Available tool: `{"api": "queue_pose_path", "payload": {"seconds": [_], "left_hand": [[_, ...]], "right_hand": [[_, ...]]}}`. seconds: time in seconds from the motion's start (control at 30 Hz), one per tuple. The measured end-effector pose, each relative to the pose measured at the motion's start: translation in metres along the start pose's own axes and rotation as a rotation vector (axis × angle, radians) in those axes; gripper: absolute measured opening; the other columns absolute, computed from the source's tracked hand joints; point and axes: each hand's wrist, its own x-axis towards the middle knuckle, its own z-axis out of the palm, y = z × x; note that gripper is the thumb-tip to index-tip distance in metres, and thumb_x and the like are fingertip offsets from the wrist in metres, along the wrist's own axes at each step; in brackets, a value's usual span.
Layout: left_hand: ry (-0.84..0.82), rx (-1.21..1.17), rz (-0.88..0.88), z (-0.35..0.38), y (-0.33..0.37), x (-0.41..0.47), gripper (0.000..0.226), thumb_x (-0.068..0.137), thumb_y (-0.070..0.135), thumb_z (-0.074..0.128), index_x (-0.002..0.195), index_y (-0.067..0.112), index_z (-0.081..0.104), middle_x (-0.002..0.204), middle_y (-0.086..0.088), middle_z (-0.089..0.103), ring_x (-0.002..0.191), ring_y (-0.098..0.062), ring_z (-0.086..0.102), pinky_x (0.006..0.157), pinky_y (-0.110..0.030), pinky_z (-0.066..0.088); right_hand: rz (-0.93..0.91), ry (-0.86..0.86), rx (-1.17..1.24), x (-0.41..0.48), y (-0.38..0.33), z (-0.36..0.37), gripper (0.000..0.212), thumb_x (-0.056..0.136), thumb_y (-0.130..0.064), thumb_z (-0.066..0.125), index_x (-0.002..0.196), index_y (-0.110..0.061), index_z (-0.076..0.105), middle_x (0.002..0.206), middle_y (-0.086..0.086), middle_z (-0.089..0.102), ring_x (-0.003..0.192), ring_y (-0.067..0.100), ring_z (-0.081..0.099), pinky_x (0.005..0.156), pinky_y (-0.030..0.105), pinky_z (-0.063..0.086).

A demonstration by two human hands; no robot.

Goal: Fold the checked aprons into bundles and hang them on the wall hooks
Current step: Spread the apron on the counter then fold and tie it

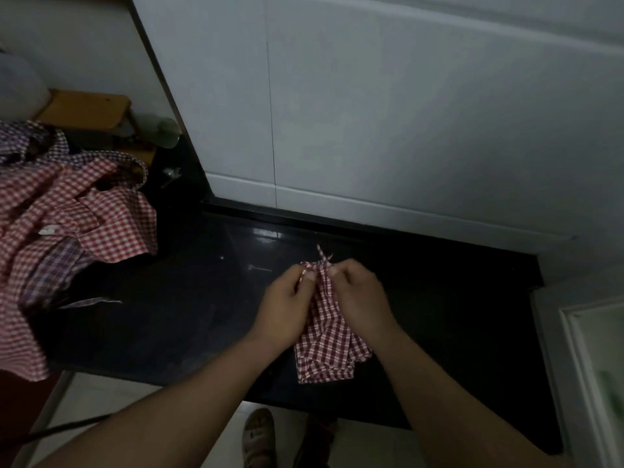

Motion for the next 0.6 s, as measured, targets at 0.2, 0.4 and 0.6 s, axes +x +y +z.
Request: {"api": "queue_pose_path", "payload": {"seconds": [0.2, 0.4, 0.6], "left_hand": [[0.007, 0.468, 0.439, -0.003, 0.002, 0.006, 0.023, 0.107, 0.030, 0.049, 0.112, 0.018, 0.069, 0.113, 0.008, 0.053, 0.106, -0.014, 0.051, 0.092, -0.034, 0.046], [-0.066, 0.621, 0.488, 0.003, -0.008, 0.004, 0.043, 0.110, 0.033, 0.041, 0.151, 0.027, 0.050, 0.136, 0.004, 0.051, 0.119, -0.017, 0.053, 0.098, -0.039, 0.048], [-0.083, 0.476, 0.328, 0.016, -0.044, -0.014, 0.039, 0.110, 0.025, 0.045, 0.148, 0.022, 0.053, 0.125, 0.008, 0.053, 0.107, -0.006, 0.054, 0.087, -0.036, 0.055]], "right_hand": [[-0.089, -0.130, -0.107, -0.002, 0.007, -0.008, 0.026, 0.105, -0.024, 0.050, 0.098, -0.036, 0.072, 0.087, -0.013, 0.071, 0.078, -0.002, 0.065, 0.071, 0.023, 0.046], [-0.154, -0.088, -0.090, 0.012, 0.011, -0.034, 0.014, 0.102, -0.017, 0.058, 0.099, -0.017, 0.071, 0.092, -0.005, 0.072, 0.084, 0.006, 0.066, 0.073, 0.021, 0.046], [0.445, 0.425, 0.018, 0.017, 0.055, -0.061, 0.037, 0.099, -0.038, 0.056, 0.122, -0.008, 0.060, 0.107, 0.004, 0.063, 0.094, 0.023, 0.060, 0.092, 0.032, 0.048]]}}
